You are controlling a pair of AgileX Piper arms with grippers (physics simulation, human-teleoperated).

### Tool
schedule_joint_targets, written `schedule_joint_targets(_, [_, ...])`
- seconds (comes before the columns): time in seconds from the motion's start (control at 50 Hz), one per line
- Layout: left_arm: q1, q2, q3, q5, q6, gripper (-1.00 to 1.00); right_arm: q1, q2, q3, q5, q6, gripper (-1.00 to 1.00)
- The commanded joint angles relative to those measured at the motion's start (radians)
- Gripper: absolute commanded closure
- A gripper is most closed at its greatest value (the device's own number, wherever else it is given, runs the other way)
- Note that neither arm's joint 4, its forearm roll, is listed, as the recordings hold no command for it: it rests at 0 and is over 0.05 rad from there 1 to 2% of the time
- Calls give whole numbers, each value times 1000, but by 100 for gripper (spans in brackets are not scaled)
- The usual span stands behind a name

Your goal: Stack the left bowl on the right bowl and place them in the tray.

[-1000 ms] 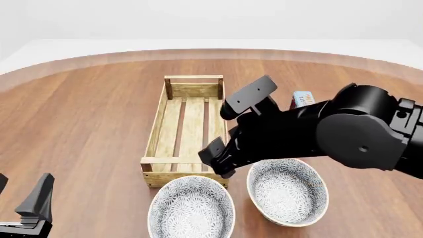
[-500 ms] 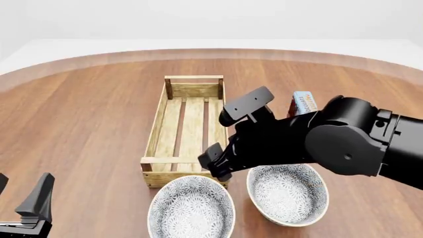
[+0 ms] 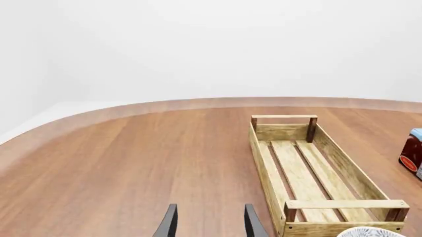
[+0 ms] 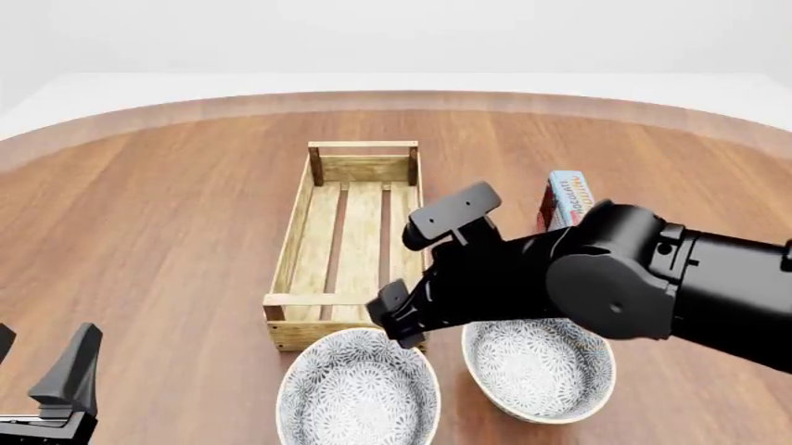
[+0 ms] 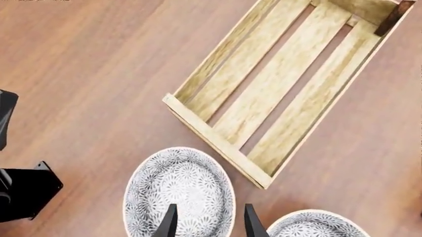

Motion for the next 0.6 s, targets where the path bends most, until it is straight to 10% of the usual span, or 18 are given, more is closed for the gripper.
schedule_joint_targets(0.02, [0, 0, 0, 0, 0, -100, -20, -9, 44, -29, 22, -100])
schedule_joint_targets(0.6, [0, 0, 0, 0, 0, -100, -21, 25, 55, -62, 37, -100])
